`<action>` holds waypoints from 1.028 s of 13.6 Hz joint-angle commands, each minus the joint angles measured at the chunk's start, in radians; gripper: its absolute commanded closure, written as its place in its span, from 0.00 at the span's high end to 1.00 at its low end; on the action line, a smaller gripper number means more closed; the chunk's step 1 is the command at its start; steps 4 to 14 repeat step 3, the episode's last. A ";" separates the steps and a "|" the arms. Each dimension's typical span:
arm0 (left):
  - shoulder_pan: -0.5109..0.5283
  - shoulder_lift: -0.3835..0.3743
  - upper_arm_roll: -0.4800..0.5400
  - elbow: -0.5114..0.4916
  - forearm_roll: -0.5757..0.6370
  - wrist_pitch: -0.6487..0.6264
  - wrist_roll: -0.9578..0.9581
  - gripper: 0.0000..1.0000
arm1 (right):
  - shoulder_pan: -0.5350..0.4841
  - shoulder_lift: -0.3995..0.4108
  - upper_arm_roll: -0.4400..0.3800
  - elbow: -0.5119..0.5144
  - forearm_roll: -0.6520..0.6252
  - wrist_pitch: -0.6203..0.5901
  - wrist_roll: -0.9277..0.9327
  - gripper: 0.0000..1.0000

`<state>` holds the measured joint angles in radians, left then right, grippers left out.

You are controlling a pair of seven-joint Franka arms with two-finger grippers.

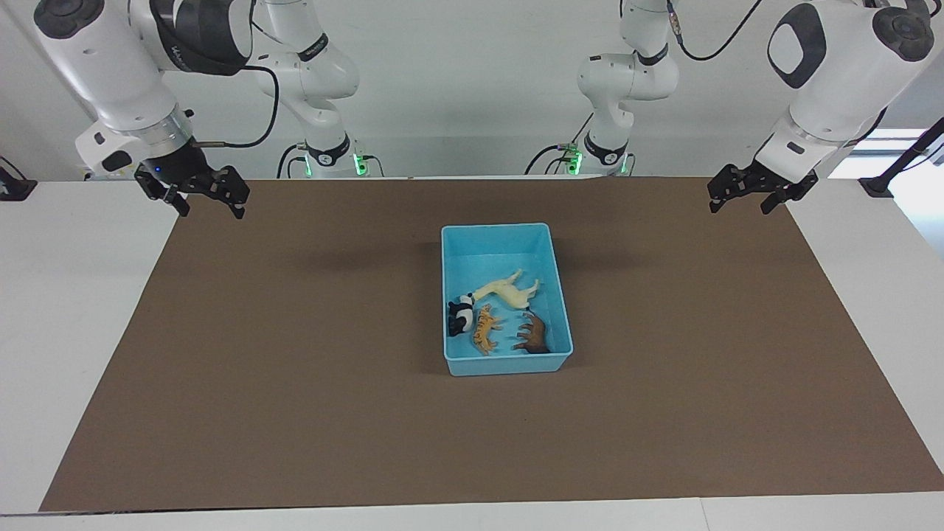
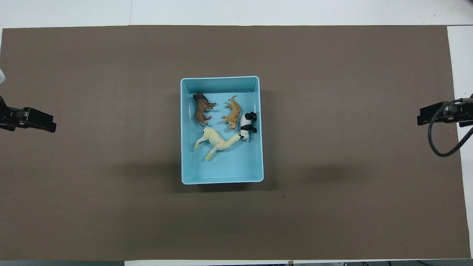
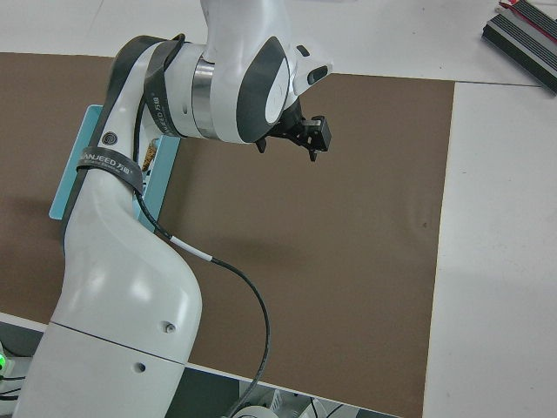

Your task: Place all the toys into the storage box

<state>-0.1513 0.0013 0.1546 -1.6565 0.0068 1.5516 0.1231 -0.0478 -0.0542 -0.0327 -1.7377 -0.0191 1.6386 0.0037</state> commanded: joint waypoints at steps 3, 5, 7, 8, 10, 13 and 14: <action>0.001 -0.015 0.003 -0.005 -0.011 -0.016 0.010 1.00 | -0.012 -0.015 0.011 -0.019 -0.010 -0.008 -0.019 1.00; 0.001 -0.015 0.003 -0.005 -0.011 -0.016 0.010 1.00 | -0.012 -0.015 0.011 -0.019 -0.010 -0.008 -0.019 1.00; 0.001 -0.015 0.003 -0.005 -0.011 -0.016 0.010 1.00 | -0.012 -0.015 0.011 -0.019 -0.010 -0.008 -0.019 1.00; 0.001 -0.015 0.003 -0.005 -0.011 -0.016 0.010 1.00 | -0.012 -0.015 0.011 -0.019 -0.010 -0.008 -0.019 1.00; 0.001 -0.015 0.003 -0.005 -0.011 -0.016 0.010 1.00 | -0.012 -0.015 0.011 -0.019 -0.010 -0.008 -0.019 1.00; 0.001 -0.015 0.003 -0.005 -0.011 -0.016 0.010 1.00 | -0.012 -0.015 0.011 -0.019 -0.010 -0.008 -0.019 1.00; 0.001 -0.015 0.003 -0.005 -0.011 -0.016 0.010 1.00 | -0.012 -0.015 0.011 -0.019 -0.010 -0.008 -0.019 1.00</action>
